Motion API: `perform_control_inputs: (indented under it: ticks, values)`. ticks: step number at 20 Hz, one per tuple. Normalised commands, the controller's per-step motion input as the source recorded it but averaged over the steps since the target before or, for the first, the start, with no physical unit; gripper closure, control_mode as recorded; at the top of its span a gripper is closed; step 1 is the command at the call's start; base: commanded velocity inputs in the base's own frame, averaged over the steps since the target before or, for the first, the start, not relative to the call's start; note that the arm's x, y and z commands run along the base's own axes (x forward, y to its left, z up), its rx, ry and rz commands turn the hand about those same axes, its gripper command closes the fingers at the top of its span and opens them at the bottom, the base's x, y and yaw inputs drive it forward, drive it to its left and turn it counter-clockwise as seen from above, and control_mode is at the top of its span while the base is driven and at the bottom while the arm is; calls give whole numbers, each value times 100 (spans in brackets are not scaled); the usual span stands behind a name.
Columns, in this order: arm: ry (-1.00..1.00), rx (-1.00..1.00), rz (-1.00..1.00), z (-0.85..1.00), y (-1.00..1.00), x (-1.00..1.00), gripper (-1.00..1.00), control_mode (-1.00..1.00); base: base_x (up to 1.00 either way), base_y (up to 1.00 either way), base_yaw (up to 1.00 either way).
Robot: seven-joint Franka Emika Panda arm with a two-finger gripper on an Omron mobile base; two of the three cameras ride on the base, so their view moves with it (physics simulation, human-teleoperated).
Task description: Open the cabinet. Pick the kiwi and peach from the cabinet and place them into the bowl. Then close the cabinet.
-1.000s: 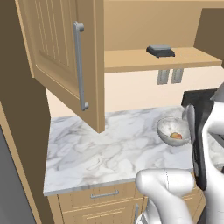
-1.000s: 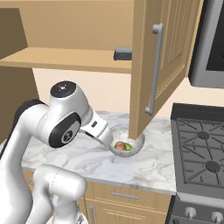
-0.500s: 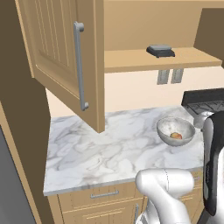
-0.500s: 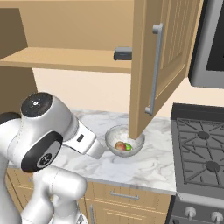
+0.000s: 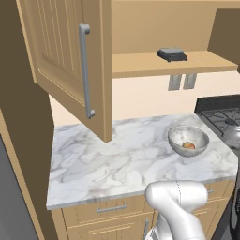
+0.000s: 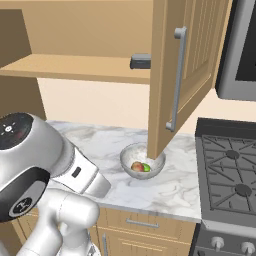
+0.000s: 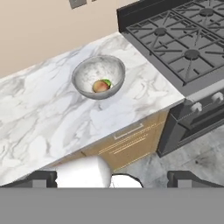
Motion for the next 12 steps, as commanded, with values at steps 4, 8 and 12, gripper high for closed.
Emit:
perform_control_inputs:
  ticks: [4,8,12]
  values:
    - [-4,0,0,11,0,-44,-100,-100,0,0,0]
    - [-14,0,0,19,0,-29,-100,-100,0,0,0]
    - [-15,5,0,30,0,-20,-100,-100,0,0,0]
